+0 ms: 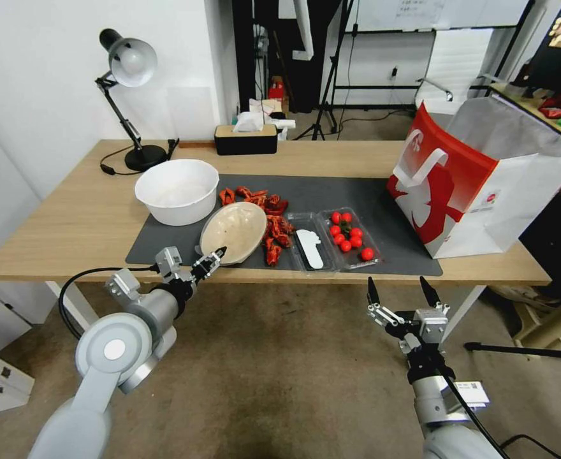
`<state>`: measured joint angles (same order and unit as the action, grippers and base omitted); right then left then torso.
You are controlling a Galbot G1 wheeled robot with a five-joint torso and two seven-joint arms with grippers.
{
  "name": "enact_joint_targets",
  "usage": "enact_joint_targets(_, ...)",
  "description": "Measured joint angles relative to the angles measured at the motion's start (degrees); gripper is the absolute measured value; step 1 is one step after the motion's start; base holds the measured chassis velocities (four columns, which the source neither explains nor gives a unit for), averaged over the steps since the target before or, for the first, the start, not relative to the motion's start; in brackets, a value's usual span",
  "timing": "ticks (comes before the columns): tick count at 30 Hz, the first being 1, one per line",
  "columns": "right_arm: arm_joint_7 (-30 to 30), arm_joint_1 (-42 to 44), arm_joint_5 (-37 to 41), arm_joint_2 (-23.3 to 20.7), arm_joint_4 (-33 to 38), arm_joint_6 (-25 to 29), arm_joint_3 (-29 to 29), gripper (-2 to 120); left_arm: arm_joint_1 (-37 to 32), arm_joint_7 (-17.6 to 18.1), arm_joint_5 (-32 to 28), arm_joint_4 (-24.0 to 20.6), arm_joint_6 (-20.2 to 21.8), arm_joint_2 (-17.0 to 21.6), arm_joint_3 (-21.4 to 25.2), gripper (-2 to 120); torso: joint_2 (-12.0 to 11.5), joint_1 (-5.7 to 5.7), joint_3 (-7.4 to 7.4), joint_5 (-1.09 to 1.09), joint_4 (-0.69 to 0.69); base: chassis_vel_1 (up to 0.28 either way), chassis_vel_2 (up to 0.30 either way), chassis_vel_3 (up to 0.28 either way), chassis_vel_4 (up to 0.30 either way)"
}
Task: Pick up the trash from the table and place it into the takeout bag.
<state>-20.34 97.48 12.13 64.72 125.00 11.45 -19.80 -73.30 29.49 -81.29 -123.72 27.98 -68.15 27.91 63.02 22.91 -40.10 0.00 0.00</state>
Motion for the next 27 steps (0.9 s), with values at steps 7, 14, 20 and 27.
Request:
enact_joint_targets(7, -0.11, 0.17, -0.23, 0.17, 0.24, 0.0, -0.08, 100, -0.34, -0.28, 0.07, -0.57, -0.39, 0.52, 0.11, 1, 0.0, 0.0, 0.0, 0.01, 0.0, 0.0, 0.0, 0.0, 0.0)
enact_joint_targets(14, -0.14, 0.58, -0.43, 0.73, 0.91, 0.0, -0.03, 100, 1.93, -1.32, 0.3, -1.98, -2.11, 1.69, 0.16, 0, 0.0, 0.0, 0.0, -0.01, 0.01, 0.0, 0.0, 0.0, 0.0)
enact_joint_targets(20, -0.19, 1.37, -0.62, 1.2, 1.78, 0.0, -0.27, 100, 8.15, -2.68, 0.38, -1.63, -3.32, 4.57, -2.32, 0, 0.0, 0.0, 0.0, 0.01, 0.0, 0.0, 0.0, 0.0, 0.0)
enact_joint_targets(27, -0.23, 2.0, -1.3, 1.87, 1.83, 0.0, -0.67, 100, 23.18, -4.54, 0.68, 3.67, -4.84, 7.89, -10.75, 0, 0.0, 0.01, -0.01, 0.0, -0.01, 0.0, 0.0, 0.0, 0.0)
